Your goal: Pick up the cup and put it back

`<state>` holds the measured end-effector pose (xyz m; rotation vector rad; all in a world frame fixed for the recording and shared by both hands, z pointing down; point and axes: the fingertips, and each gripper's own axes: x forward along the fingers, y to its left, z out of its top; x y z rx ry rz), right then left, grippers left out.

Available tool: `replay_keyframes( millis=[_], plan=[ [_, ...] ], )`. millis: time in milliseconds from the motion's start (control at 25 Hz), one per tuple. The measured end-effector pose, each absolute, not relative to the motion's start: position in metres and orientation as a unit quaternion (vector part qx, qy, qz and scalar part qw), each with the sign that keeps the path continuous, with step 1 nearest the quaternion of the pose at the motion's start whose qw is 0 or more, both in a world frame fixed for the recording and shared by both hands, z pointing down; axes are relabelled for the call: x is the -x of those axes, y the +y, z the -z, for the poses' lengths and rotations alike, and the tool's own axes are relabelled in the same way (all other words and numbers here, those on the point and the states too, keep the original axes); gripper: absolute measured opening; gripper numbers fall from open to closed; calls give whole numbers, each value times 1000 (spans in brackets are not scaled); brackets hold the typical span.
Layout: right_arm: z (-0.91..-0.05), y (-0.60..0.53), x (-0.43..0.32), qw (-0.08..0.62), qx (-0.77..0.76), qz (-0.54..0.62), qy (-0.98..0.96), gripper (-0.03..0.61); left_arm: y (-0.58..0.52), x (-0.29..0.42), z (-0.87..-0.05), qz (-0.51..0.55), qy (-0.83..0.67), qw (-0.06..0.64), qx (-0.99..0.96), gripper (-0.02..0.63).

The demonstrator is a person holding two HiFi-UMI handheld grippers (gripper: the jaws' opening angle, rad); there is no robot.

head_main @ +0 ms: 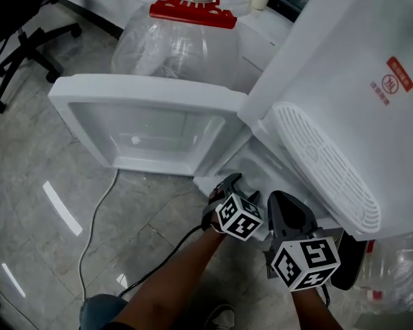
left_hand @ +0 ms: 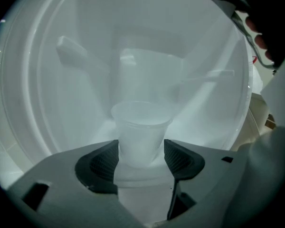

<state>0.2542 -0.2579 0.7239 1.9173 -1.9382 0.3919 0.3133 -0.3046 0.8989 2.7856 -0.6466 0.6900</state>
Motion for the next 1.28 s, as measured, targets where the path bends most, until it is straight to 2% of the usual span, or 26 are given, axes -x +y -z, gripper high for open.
replay_keyframes(
  millis=[200,560,960,1080,1280],
  plan=[
    [-729,-256,-255,191,-683,-145,-690,25,-303,-314,-895,-222,-213,106,-946,321],
    [-727,-251,-260,171,-691,-153,-685,25,-293,-296,-883,-216,-206,94,-950,325],
    [-699,-245,-230,175,-669,-194,-696,24,-270,-231,-818,-190,-224,111,-949,324],
    [-680,-243,-208,182,-653,-211,-704,25,-265,-207,-781,-189,-227,106,-950,314],
    [-633,-227,-168,183,-632,-250,-711,25,-244,-156,-720,-208,-241,112,-941,240]
  ],
)
